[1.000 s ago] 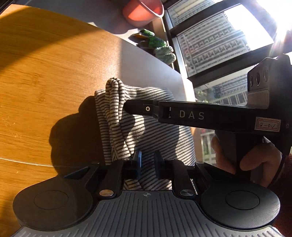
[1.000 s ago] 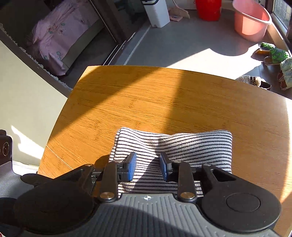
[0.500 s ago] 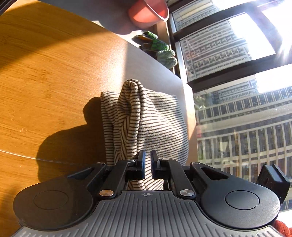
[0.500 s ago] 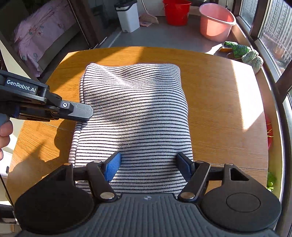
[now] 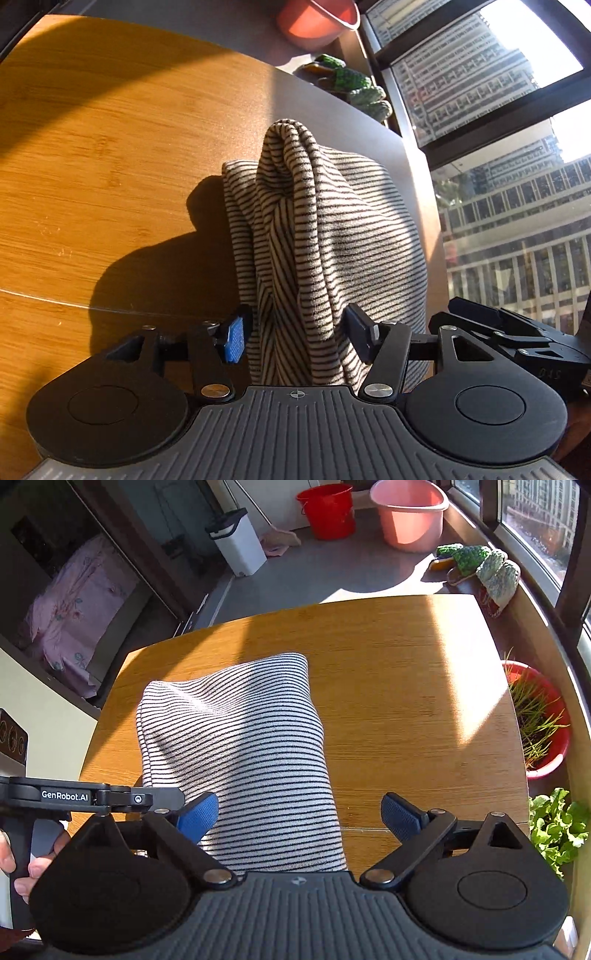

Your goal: Fold clothes

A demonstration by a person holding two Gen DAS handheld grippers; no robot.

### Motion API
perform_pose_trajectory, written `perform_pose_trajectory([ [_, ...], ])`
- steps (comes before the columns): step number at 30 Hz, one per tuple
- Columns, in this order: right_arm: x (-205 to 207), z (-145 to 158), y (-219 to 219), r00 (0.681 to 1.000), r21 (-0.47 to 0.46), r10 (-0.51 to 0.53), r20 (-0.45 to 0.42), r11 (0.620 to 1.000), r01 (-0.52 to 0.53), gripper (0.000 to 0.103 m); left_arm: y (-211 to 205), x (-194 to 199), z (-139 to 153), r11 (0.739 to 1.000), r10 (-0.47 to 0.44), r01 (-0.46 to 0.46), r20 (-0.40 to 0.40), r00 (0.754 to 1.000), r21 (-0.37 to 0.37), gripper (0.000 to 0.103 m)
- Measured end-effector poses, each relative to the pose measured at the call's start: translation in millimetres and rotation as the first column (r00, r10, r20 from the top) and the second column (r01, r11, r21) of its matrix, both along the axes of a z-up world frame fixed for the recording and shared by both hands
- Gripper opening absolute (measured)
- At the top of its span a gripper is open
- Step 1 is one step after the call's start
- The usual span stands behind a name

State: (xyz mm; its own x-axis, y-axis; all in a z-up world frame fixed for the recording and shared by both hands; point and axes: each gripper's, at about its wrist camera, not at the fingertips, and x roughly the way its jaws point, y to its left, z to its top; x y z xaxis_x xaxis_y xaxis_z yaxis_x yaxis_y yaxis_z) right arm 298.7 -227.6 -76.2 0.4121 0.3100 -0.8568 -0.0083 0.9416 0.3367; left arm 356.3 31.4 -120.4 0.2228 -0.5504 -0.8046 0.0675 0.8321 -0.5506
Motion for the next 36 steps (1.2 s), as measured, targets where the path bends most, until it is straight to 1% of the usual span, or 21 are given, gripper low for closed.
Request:
perform_pose_trajectory([
  [2,9.2,-16.6,-7.4,0.998,0.032,-0.001,-0.058,0.999,0.003,0.09,2.5,-1.3,-1.3,1.0,0.016,-0.016,-0.005,1.0,-0.003,0.062],
  [4,15.1,-30.1,-7.5,0.995,0.092,-0.006,-0.097,0.996,0.015,0.084,5.4,-2.4,-1.5,0.999,0.032,-0.032,-0.008,0.999,-0.004,0.059],
  [5,17.5,-31.9,-4.7,0.995,0.12,-0.006,-0.104,0.993,0.018,0.08,7.7,-2.9,-0.9,0.999,0.037,-0.037,-0.005,0.999,-0.005,0.055],
  [6,19.9,-31.8,0.8,0.995,0.139,0.007,-0.102,0.99,0.007,0.07,10.3,-3.3,-0.2,0.999,0.039,-0.039,0.0,0.999,-0.007,0.054],
  [7,22.6,-31.0,9.2,0.995,0.134,0.018,-0.094,0.991,-0.006,0.068,12.9,-3.8,1.1,0.999,0.044,-0.044,0.005,0.999,-0.003,0.052],
  [10,33.1,-30.1,34.5,0.996,0.129,0.052,-0.074,0.991,-0.042,0.067,30.6,-3.8,7.6,0.997,0.077,-0.077,0.029,0.997,0.029,0.049],
  [13,56.6,-30.5,71.6,0.993,0.147,0.105,-0.056,0.984,-0.096,0.066,65.6,0.9,13.9,0.988,0.142,-0.144,0.043,0.989,0.059,0.048],
  [17,92.3,-26.0,135.5,0.981,0.12,0.192,0.024,0.974,-0.194,0.066,116.3,12.9,21.2,0.967,0.225,-0.232,0.075,0.971,0.101,0.049],
  [19,111.0,-24.1,162.3,0.974,0.098,0.219,0.064,0.97,-0.224,0.066,137.6,24.4,22.4,0.96,0.244,-0.255,0.107,0.964,0.114,0.049],
  [21,130.8,-22.6,186.3,0.967,0.081,0.239,0.088,0.966,-0.246,0.066,159.0,35.2,22.1,0.951,0.271,-0.286,0.129,0.954,0.119,0.052],
  [22,139.5,-22.0,194.7,0.965,0.078,0.247,0.091,0.964,-0.254,0.066,166.4,40.9,21.5,0.945,0.291,-0.306,0.13,0.948,0.113,0.055],
  [24,152.1,-21.4,206.5,0.961,0.075,0.261,0.087,0.961,-0.268,0.066,178.3,52.8,19.9,0.932,0.337,-0.349,0.125,0.933,0.094,0.056],
  [26,158.4,-18.9,218.1,0.954,0.05,0.287,0.087,0.955,-0.292,0.066,185.7,57.1,20.4,0.926,0.355,-0.367,0.124,0.927,0.089,0.055],
  [27,159.1,-17.4,222.9,0.95,0.033,0.3,0.089,0.952,-0.304,0.068,187.3,59.7,22.6,0.926,0.354,-0.366,0.13,0.926,0.092,0.054],
  [29,156.7,-15.6,227.5,0.948,0.004,0.305,0.096,0.952,-0.307,0.07,186.9,57.1,34.1,0.928,0.338,-0.357,0.157,0.928,0.109,0.047],
  [30,155.5,-14.9,227.9,0.948,-0.005,0.303,0.099,0.953,-0.304,0.071,186.1,54.4,42.0,0.927,0.331,-0.354,0.177,0.927,0.124,0.041],
  [31,154.3,-14.2,228.3,0.948,-0.014,0.301,0.102,0.953,-0.302,0.073,184.2,51.0,51.8,0.922,0.326,-0.36,0.213,0.921,0.144,0.037],
  [32,153.1,-13.5,228.8,0.948,-0.023,0.3,0.105,0.954,-0.299,0.074,181.9,47.2,62.1,0.915,0.322,-0.369,0.253,0.912,0.165,0.037],
  [33,151.9,-12.8,229.2,0.948,-0.032,0.298,0.108,0.955,-0.296,0.074,180.1,43.0,73.3,0.91,0.318,-0.378,0.299,0.9,0.17,0.034],
  [35,149.5,-11.4,230.2,0.949,-0.051,0.295,0.114,0.955,-0.291,0.074,174.9,45.6,88.2,0.925,0.3,-0.359,0.347,0.889,0.122,0.035],
  [36,146.2,-7.5,233.3,0.942,-0.085,0.31,0.131,0.95,-0.301,0.074,172.0,52.4,90.1,0.938,0.282,-0.334,0.348,0.894,0.096,0.035],
])
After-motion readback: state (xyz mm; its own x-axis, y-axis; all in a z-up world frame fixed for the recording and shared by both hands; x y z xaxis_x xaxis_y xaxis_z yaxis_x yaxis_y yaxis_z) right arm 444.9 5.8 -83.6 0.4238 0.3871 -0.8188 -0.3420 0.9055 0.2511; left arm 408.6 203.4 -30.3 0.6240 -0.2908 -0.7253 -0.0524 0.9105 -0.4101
